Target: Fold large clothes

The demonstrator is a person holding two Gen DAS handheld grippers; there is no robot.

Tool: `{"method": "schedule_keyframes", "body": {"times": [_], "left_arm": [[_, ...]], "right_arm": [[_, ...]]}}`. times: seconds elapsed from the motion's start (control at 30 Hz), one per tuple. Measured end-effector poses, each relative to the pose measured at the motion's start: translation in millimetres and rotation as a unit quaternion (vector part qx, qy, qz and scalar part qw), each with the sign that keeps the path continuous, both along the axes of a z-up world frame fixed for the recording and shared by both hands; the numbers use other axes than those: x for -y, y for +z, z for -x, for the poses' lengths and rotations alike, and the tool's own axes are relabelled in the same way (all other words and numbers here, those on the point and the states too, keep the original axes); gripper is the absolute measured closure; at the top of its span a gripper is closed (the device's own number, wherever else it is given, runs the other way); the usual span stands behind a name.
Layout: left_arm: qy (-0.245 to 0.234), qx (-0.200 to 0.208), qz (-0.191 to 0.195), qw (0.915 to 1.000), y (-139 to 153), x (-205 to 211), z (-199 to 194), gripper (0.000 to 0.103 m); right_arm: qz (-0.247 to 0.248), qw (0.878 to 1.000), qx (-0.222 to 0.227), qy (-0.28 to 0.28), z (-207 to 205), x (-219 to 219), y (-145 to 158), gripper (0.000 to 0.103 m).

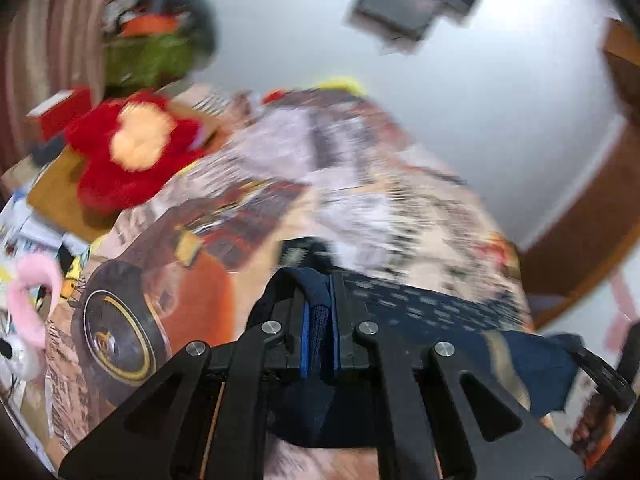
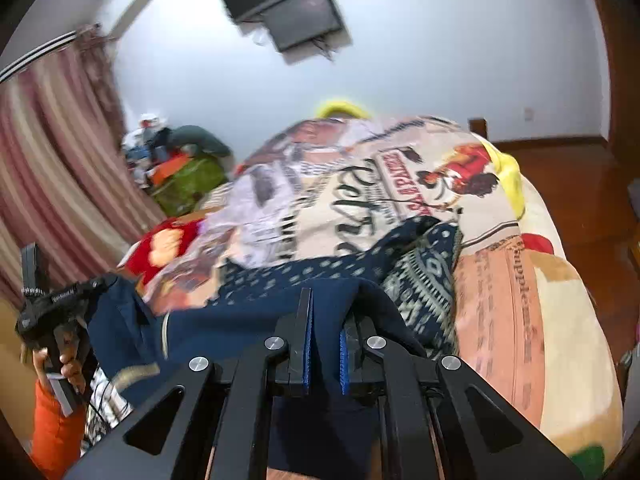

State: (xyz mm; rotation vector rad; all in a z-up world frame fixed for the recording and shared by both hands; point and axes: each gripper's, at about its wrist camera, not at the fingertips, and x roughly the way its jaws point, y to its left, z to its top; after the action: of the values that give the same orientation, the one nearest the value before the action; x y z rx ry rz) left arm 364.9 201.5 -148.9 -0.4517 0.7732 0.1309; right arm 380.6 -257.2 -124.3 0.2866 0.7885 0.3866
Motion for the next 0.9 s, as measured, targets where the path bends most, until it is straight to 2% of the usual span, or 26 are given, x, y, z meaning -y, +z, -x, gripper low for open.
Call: {"method": "schedule_keyframes", "body": {"times": [0.07, 0.1, 0.23, 0.33, 0.4, 0.47, 0.5, 0.63, 0.77, 0.9], "left_arm": [[0.007, -0.039, 0.023, 0.999, -33, -8, -23, 0.096], [0.01, -0.056, 0.022, 0.9981, -47, -8, -33, 0.096], [-0.005, -0.113, -0.032, 0.9931, -101, 4, -66, 0.096], [-0.017, -0.126, -0.043, 0.991, -122, 10, -74, 0.095], [-0.034, -0.129, -0.069, 0.9886, -130, 17, -78, 0.095], [-0.051, -0.132, -0.101, 0.9848, -132, 25, -79, 0.095], [-0.064, -0.134, -0.126, 0.9809, -131, 32, -79, 0.094], [-0.104, -0.138, -0.188, 0.9669, -122, 43, -72, 0.092], [-0.12, -0.139, -0.199, 0.9625, -104, 44, -63, 0.088], [-0.115, -0.125, -0.187, 0.9677, -72, 42, -48, 0.078]], "right_arm": [[0.01, 1.0, -0.024, -0.008, -32, -2, -20, 0.096], [0.015, 0.999, -0.037, -0.01, -45, -3, -30, 0.096], [0.038, 0.996, -0.081, -0.01, -87, -9, -69, 0.095], [0.048, 0.994, -0.1, -0.004, -103, -8, -91, 0.095], [0.046, 0.993, -0.108, 0.007, -109, -5, -98, 0.095], [0.042, 0.993, -0.11, 0.021, -111, -2, -100, 0.095], [0.045, 0.992, -0.112, 0.034, -112, -2, -99, 0.095], [0.053, 0.989, -0.119, 0.069, -110, 1, -93, 0.095], [0.059, 0.987, -0.122, 0.08, -103, 6, -80, 0.095], [0.072, 0.987, -0.118, 0.083, -92, 9, -63, 0.095]]}}
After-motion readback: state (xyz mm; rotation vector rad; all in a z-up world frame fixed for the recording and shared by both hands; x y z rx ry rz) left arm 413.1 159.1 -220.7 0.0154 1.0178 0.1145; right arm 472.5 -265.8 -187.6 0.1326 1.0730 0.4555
